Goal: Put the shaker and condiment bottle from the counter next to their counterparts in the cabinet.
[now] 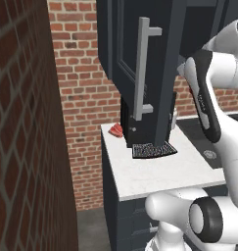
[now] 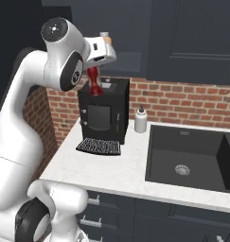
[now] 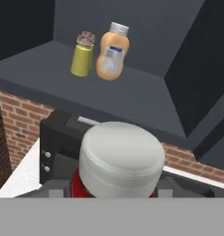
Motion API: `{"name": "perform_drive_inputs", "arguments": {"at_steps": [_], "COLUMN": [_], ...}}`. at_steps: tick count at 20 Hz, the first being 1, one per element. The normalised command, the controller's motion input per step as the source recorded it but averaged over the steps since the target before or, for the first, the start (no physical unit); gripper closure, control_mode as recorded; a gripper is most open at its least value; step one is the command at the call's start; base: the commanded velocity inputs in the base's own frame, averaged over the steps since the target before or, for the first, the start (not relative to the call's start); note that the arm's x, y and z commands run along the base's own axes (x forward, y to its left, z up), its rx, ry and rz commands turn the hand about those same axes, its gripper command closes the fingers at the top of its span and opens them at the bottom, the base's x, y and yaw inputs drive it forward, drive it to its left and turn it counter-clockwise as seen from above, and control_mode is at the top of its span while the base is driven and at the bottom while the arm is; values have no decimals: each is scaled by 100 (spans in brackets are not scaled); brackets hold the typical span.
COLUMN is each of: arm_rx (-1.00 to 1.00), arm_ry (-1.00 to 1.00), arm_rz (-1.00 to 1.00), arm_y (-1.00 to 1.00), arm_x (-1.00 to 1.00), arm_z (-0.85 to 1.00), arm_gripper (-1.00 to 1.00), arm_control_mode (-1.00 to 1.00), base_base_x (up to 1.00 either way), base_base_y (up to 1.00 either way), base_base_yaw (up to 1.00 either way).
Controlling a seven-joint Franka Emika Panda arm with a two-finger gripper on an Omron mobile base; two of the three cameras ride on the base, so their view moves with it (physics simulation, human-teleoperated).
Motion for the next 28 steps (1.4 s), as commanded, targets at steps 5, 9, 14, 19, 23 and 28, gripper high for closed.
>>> {"name": "perform_drive_inputs", "arguments": {"at_steps": [5,9,14,19,23,28], "arm_rx": [9,19,2,0,-1,0], "arm_ry": [0,0,0,-7,-13,-3], "arm_rz": [0,0,0,-4,-6,-5], "arm_y": [-1,-8,-1,0,4,1], "arm_x": [3,4,0,4,26,24], "arm_z": [28,27,0,0,0,-7], "arm_gripper": [100,100,100,100,100,100], "arm_control_mode": [-100,-100,-100,-100,-100,-100], "base_base_x": [0,0,0,0,0,0], "base_base_y": [0,0,0,0,0,0], "base_base_yaw": [0,0,0,0,0,0]}}
